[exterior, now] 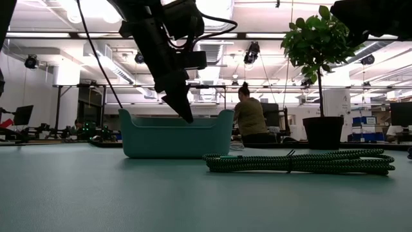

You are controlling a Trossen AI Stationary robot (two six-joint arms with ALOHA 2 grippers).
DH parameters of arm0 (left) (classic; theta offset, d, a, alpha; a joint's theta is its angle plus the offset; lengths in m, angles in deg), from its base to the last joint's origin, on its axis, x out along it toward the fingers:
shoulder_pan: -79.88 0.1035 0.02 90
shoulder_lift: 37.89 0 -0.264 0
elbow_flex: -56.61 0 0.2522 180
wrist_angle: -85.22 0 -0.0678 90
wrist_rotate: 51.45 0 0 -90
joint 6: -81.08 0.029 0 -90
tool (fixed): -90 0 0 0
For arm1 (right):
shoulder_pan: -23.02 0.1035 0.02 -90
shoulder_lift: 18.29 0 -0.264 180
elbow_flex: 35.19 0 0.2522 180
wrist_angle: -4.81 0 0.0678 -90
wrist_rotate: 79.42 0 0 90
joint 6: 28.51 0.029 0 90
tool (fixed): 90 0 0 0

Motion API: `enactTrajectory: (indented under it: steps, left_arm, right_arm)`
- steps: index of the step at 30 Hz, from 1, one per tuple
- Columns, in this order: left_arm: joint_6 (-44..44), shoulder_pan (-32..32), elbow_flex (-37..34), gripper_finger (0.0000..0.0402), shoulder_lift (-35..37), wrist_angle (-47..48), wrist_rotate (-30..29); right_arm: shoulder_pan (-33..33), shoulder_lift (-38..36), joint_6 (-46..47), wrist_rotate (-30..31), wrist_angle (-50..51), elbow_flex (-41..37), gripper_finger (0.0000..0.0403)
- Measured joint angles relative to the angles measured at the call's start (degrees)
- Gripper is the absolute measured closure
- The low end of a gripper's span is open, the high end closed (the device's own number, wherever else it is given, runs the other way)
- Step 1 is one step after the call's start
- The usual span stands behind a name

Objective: Pick and place USB-C Cables
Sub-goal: Put the white charger cable into the green bin

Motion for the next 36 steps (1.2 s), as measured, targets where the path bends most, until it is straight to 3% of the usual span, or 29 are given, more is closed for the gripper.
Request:
enactTrajectory:
  steps: [12,23,36]
  left_arm:
    - [-1.6,-1.4,0.9,0.0265,1.0,0.2,-0.2]
    - [-1.0,-10.5,0.1,0.0265,9.7,-7.0,-1.7]
    - [14.3,-19.6,-1.3,0.0265,12.3,-18.3,-1.7]
  right_arm:
    - [0.0,0.0,0.1,0.0,0.0,0.0,0.0344]
    - [0.0,0.1,-0.4,-0.1,0.2,0.0,0.0344]
    - [0.0,0.8,3.8,-4.8,0.3,-0.9,0.0344]
